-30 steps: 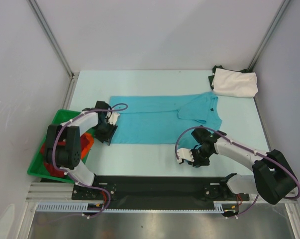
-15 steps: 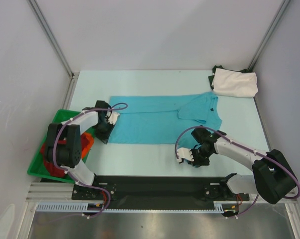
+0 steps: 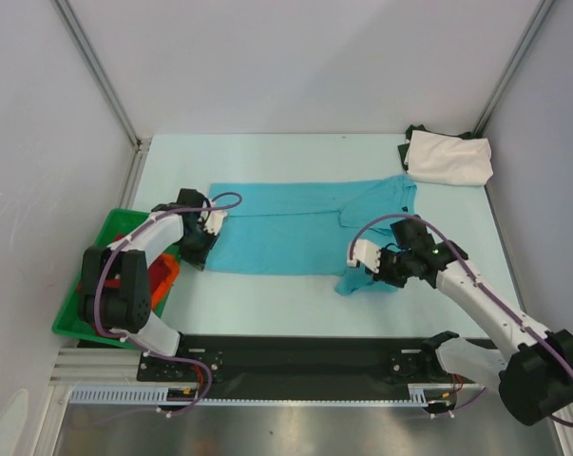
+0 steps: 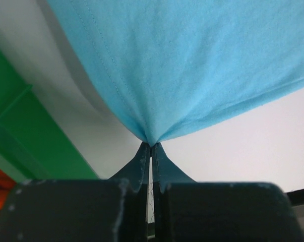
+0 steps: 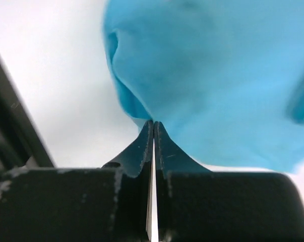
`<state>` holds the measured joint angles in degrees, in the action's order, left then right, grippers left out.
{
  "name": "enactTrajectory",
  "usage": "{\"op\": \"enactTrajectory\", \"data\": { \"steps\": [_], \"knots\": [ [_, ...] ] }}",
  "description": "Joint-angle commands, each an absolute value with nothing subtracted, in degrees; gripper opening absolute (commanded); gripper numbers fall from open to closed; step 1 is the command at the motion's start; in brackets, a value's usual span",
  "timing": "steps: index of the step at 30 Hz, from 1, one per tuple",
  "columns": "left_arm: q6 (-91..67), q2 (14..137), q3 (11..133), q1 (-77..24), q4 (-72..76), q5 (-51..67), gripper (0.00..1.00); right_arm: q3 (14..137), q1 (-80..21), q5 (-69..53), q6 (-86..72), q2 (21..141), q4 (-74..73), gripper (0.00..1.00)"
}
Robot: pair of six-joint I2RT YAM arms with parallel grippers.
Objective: Fold and stack the t-shirts
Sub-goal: Fold the tshirt
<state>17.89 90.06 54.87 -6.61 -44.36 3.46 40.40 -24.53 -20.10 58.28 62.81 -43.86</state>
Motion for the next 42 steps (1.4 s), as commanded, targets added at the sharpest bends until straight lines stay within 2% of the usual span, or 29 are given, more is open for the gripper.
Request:
{"op": "enactTrajectory", "data": {
  "steps": [1, 16, 26, 42],
  "knots": [
    [19.77, 87.63, 57.13, -6.33, -46.14, 5.27, 0.01, 47.1, -22.85, -18.64, 54.15, 59.42, -44.03, 0.0],
    [22.67, 89.65, 68.64, -6.42, -49.57, 6.33, 0.0, 58.43, -14.34, -16.96, 50.89, 58.97, -38.06, 0.0],
    [22.5, 92.54, 72.77, -6.42, -48.43, 5.89, 0.01, 65.91, -6.34, -19.86, 50.62, 65.21, -34.9, 0.0],
    [20.92, 97.29, 78.3, -5.71, -47.28, 2.9, 0.0, 70.22, -2.11, -21.36, 49.83, 75.49, -31.47, 0.0]
  ]
}}
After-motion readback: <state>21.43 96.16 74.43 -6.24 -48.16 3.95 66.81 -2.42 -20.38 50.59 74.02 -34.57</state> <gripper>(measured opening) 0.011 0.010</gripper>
